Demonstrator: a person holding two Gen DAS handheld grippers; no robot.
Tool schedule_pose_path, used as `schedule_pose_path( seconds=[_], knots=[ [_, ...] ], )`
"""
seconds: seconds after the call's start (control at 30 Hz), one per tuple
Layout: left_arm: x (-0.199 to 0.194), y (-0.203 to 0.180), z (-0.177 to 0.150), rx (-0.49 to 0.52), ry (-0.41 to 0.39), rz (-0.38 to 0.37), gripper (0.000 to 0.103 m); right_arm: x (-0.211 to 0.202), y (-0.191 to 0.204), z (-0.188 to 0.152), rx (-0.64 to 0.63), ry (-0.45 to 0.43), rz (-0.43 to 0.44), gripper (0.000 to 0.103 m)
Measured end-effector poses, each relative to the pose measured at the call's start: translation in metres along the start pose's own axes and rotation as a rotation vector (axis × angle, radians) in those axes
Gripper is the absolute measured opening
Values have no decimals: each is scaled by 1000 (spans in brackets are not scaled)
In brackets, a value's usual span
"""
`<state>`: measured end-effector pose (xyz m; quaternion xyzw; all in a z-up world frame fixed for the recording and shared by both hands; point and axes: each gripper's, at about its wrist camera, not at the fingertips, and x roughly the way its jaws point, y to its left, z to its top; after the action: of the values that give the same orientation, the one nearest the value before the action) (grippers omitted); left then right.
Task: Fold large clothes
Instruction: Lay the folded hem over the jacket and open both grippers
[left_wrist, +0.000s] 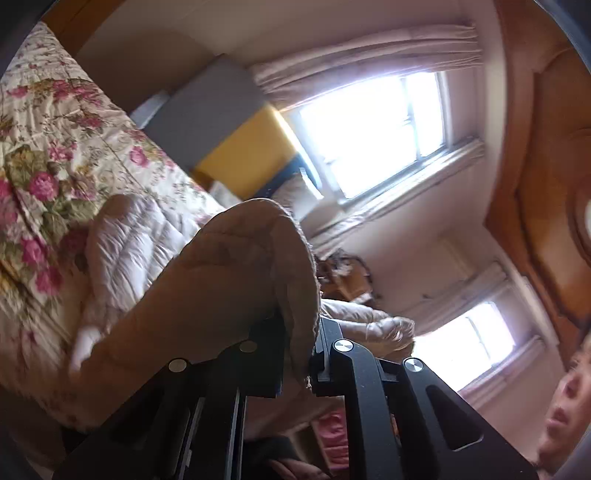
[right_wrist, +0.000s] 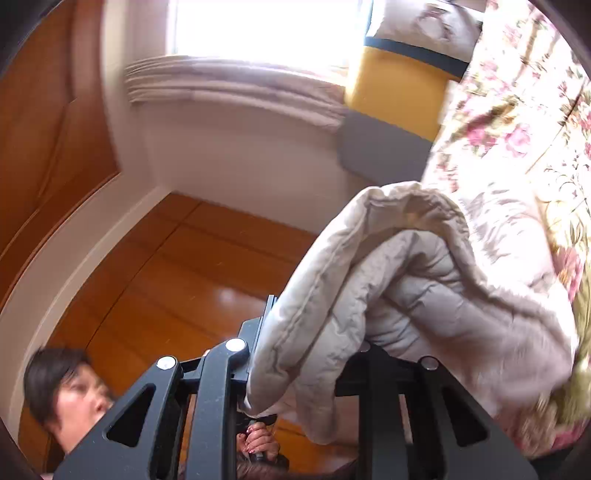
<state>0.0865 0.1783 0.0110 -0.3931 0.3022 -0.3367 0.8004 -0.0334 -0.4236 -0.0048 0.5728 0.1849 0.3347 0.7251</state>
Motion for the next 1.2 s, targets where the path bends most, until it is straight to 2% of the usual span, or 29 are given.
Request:
schedule_pose_path(
  seconds=[0.07,0.1,0.17,0.3,0.33,0.4,0.43,0.47,0.57,0.63,0.67,0.73,0.87,0.93,1.0,1.07,1.1,1.2],
  knots=[
    [24,9,14,24,10,61,9,11,-14,13,30,-17,-49,21],
    [37,13,20,40,10,118,9,16,-22,19,45,-26,-66,22],
    [57,18,28,85,19,169,9,24,-39,31,81,-40,-101,23],
    [91,44,41,65,27,245,9,40,-70,49,145,-64,-180,24],
    [99,53,44,41,26,281,12,42,-78,51,163,-74,-200,25],
    [108,67,48,-15,24,307,29,47,-90,54,187,-97,-224,34],
    [110,71,49,-47,6,293,60,47,-94,55,189,-115,-230,48],
    [107,75,50,-78,-36,280,82,45,-96,56,190,-140,-218,61],
    [97,69,50,-62,-135,268,83,36,-94,60,169,-214,-172,80],
    [97,60,50,-11,-146,336,83,27,-79,62,97,-263,-213,81],
    [100,53,48,34,-134,369,83,24,-69,63,46,-270,-264,82],
    [109,38,42,138,-98,422,83,32,-47,65,-60,-221,-386,82],
    [135,16,30,281,-24,487,83,87,-4,49,-386,11,-736,75],
    [152,9,27,346,26,518,83,118,6,34,-534,102,-829,72],
    [175,-1,23,442,84,588,83,146,10,23,-648,203,-932,69],
    [194,-4,20,513,133,647,83,169,-3,11,-705,282,-1045,63],
    [205,0,20,538,161,670,82,179,-11,11,-717,316,-1074,61],
    [238,15,21,591,210,782,77,206,-42,14,-730,387,-1130,45]
  ],
)
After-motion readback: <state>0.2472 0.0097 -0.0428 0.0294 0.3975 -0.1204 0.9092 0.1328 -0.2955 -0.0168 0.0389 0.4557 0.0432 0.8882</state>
